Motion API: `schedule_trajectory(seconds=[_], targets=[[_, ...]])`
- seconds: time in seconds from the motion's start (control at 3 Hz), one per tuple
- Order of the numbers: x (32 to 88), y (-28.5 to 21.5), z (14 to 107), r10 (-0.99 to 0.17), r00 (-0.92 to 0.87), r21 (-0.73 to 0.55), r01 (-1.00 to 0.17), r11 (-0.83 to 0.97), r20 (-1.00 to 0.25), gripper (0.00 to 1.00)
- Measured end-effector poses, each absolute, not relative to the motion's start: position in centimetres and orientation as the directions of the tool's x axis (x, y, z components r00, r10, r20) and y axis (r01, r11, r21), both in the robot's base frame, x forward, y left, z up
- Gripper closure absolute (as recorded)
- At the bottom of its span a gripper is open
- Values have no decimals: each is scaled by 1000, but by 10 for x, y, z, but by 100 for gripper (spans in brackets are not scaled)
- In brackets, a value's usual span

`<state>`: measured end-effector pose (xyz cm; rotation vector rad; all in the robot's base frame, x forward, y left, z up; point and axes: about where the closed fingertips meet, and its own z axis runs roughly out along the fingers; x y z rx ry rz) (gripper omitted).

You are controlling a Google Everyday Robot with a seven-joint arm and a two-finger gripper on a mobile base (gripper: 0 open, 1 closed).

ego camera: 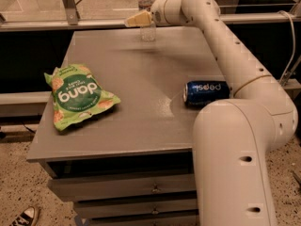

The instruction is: Move water bottle near pepsi can

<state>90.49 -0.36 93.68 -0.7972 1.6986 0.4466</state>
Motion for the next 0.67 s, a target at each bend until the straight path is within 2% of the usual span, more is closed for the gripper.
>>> schedule_trajectory(seconds=[0.33,0.67], targets=[[926,-12,933,-299,-98,-164,-658,735,-949,44],[935,-24,933,-317,-87,-198,-619,760,-944,69]])
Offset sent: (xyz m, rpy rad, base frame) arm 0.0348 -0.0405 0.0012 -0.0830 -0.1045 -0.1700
